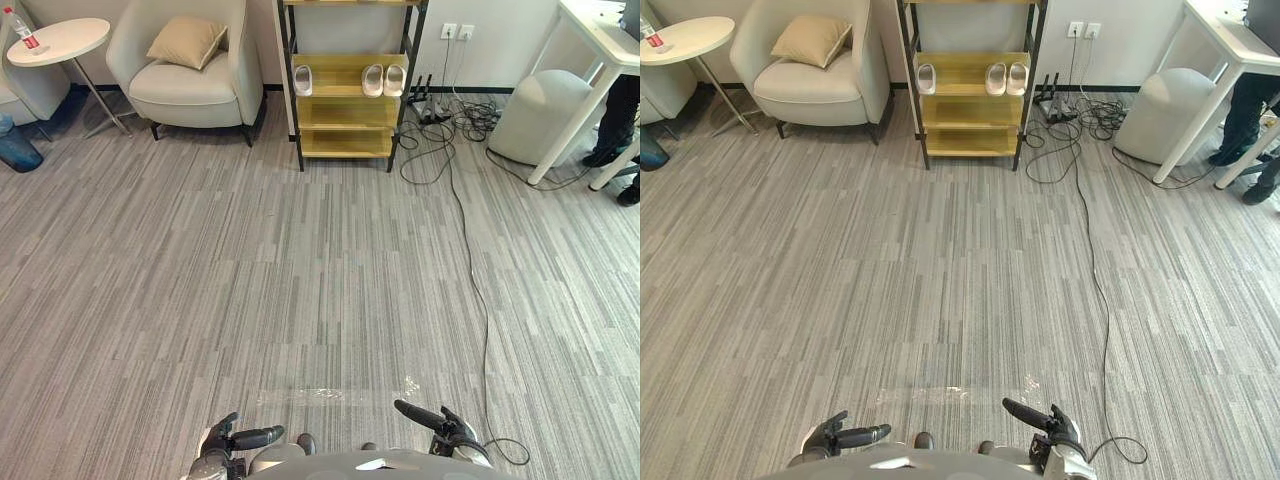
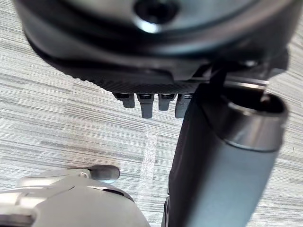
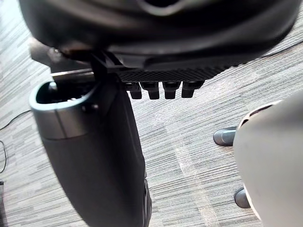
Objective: Organize the slippers on the shoe rack
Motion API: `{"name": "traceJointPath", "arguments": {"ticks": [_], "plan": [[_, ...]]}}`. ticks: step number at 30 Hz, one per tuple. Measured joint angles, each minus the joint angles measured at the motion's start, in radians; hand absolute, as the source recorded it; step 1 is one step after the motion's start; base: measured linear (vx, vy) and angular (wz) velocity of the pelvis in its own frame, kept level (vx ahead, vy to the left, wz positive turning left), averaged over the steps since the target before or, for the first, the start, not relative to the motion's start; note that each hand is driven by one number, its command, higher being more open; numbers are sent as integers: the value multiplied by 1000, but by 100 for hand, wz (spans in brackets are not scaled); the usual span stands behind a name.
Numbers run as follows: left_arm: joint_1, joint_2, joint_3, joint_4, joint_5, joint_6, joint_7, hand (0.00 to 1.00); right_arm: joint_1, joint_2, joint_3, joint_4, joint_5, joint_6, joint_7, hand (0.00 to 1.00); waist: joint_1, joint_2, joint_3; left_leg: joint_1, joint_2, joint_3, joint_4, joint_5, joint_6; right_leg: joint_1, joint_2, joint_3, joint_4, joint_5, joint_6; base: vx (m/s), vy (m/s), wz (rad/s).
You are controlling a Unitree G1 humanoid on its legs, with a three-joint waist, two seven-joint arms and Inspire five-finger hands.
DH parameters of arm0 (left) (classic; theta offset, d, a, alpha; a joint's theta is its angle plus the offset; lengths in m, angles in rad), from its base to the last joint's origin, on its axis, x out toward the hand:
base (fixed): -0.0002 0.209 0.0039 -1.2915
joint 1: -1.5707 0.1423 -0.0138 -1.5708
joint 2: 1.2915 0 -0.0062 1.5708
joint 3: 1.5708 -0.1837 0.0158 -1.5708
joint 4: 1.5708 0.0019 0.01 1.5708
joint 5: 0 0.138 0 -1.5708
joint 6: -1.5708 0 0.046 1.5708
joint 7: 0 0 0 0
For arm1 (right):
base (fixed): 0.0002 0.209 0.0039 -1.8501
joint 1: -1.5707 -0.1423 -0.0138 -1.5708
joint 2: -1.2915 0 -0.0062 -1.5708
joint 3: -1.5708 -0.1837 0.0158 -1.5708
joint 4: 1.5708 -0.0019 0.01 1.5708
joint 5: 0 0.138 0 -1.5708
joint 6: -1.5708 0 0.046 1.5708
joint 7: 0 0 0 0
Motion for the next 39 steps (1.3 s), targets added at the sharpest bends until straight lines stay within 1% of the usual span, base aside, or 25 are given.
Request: {"name": "traceJointPath", "arguments": {"ticks": [14,21,24,25,26,28,30,31,32,33,34,35,36,37,38,39], "plan": [[-2,8,-9,0,1,0,0,100,0,4,0,0,-3,0,-1,100,1,-10,6,9,0,7,-3,-1,0,9,2,4,-14,1,-1,-15,-7,-1],[-4,8,-9,0,2,0,6,100,0,5,1,0,-3,0,-1,100,4,-12,7,8,1,44,-3,-4,0,7,4,28,-28,6,-5,-12,-12,-10],[-9,10,-9,0,9,0,7,100,0,5,9,0,-3,0,-2,100,11,-14,8,-11,5,55,23,-25,16,-5,6,38,-27,7,-6,-17,-2,-12],[-15,12,-9,-1,14,0,7,100,0,5,12,0,-3,0,-3,100,19,-18,8,-43,8,61,66,-51,22,-19,6,44,-27,10,-6,-10,3,-11],[-17,13,-9,-1,15,0,7,100,0,5,15,0,-3,1,-4,100,23,-20,7,-62,10,64,89,-63,27,-30,5,47,-26,10,-6,10,6,-11],[-21,16,-10,0,16,1,7,100,0,5,22,-3,-4,1,-8,100,24,-22,9,-93,11,70,132,-92,41,-41,1,50,-25,10,-6,40,19,-8],[-22,16,-12,-1,16,0,6,100,-2,5,22,-3,-10,1,-10,100,25,-21,9,-116,14,76,173,-122,48,-52,-2,53,-10,1,6,43,43,-12],[-24,14,-28,-2,15,0,8,100,-7,-6,22,-3,-18,2,-10,100,25,-7,8,-149,32,82,232,-162,54,-113,-6,52,100,-44,34,50,63,-21],[-25,13,-35,-1,15,0,8,100,-11,-11,22,-3,-20,4,-11,100,26,0,7,-159,41,89,258,-179,54,-159,-12,40,199,-76,58,53,96,-27],[-25,16,-41,-1,15,-1,8,100,-18,-12,20,-4,-19,4,-11,100,26,1,9,-161,44,95,275,-190,57,-209,-27,21,313,-105,79,48,101,-17],[-25,17,-43,-1,15,0,8,100,-19,-12,20,-5,-19,4,-11,100,26,0,10,-161,44,97,280,-192,60,-225,-33,16,350,-113,83,54,144,-10],[-33,32,-67,0,15,0,8,100,-22,-11,18,-25,-18,2,-11,100,25,-12,17,-141,31,105,295,-205,70,-326,-93,-34,608,-125,88,103,152,2],[-34,39,-75,0,15,0,8,100,-26,-10,18,-28,-18,-1,-10,100,24,-15,22,-120,19,98,294,-215,83,-369,-128,-56,720,-128,89,124,140,6],[-35,40,-75,0,15,1,8,100,-28,-9,18,-27,-19,-1,-10,100,22,-16,23,-113,15,91,294,-223,86,-382,-140,-63,754,-135,88,162,90,19],[-39,41,-75,2,16,2,10,100,-37,-9,20,-25,-19,1,-7,100,22,-20,30,-88,15,78,295,-238,90,-396,-162,-89,801,-161,75,128,42,22],[-42,40,-75,2,16,2,12,100,-39,-9,20,-27,-19,0,-6,100,22,-16,33,-73,18,69,286,-242,88,-400,-170,-112,797,-177,65,185,22,34]]}}
